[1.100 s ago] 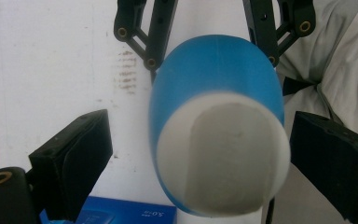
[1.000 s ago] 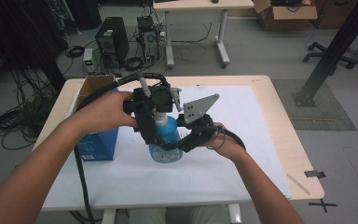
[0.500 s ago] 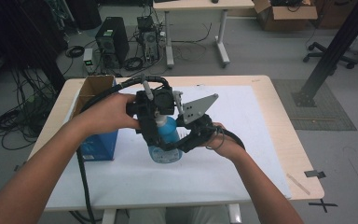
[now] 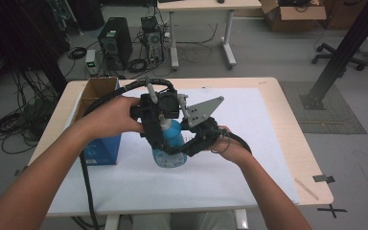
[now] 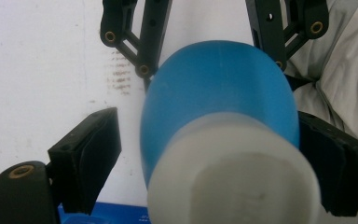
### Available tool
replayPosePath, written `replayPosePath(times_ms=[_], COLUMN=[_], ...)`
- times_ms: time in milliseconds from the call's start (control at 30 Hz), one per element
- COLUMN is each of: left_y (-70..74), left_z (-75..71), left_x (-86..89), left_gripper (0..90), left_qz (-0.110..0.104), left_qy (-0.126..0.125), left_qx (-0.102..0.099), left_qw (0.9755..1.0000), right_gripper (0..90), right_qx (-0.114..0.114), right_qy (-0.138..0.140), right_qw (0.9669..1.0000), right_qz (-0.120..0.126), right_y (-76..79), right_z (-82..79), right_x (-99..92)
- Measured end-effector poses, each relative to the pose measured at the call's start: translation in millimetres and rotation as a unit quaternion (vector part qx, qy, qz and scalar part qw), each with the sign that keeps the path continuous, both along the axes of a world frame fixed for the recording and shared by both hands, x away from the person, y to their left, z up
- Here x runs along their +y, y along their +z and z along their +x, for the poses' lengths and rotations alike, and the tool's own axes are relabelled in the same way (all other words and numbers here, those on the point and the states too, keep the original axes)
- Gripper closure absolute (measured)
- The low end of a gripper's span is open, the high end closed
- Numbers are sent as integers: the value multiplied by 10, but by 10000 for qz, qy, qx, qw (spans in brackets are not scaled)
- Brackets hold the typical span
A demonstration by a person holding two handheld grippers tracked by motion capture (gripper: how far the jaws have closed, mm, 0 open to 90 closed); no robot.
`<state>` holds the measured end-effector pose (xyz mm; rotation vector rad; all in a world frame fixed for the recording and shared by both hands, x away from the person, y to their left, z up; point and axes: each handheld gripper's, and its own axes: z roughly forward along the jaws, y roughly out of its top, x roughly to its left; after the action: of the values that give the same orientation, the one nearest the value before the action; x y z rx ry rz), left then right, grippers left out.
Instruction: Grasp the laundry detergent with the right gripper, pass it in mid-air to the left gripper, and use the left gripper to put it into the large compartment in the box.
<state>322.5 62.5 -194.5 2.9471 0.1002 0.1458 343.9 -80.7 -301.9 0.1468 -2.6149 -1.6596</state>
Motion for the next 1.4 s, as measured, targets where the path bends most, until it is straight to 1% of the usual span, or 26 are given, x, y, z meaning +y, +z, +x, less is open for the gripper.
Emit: replayPosePath(times_ms=[367, 567, 800, 867, 900, 1133, 1400], left_y=[4, -4, 2, 4, 10, -3, -9], left_z=[6, -1, -5, -6, -8, -10, -6], left_x=[13, 12, 12, 11, 9, 7, 12], left_gripper=[176, 217, 255, 264, 283, 316, 367], left_qz=[-17, -18, -28, -61, -49, -20, -53], left_qy=[-1, -13, -41, -52, -70, -79, -121], left_qx=[17, 52, 48, 34, 44, 80, 122], left_qw=[10000, 10000, 10000, 10000, 10000, 9999, 9998], right_gripper=[447, 448, 447, 447, 447, 447, 447], right_qx=[1, 6, 2, -1, 2, 1, 4], right_qy=[2, 13, 10, 14, 18, 14, 15], right_qw=[10000, 10000, 10000, 10000, 10000, 10000, 10000], right_qz=[15, 11, 0, -9, -7, 3, -2], right_y=[6, 4, 4, 3, 2, 5, -2], right_z=[-3, -5, -6, -9, -11, -14, -8], right_x=[2, 7, 7, 8, 8, 6, 4])
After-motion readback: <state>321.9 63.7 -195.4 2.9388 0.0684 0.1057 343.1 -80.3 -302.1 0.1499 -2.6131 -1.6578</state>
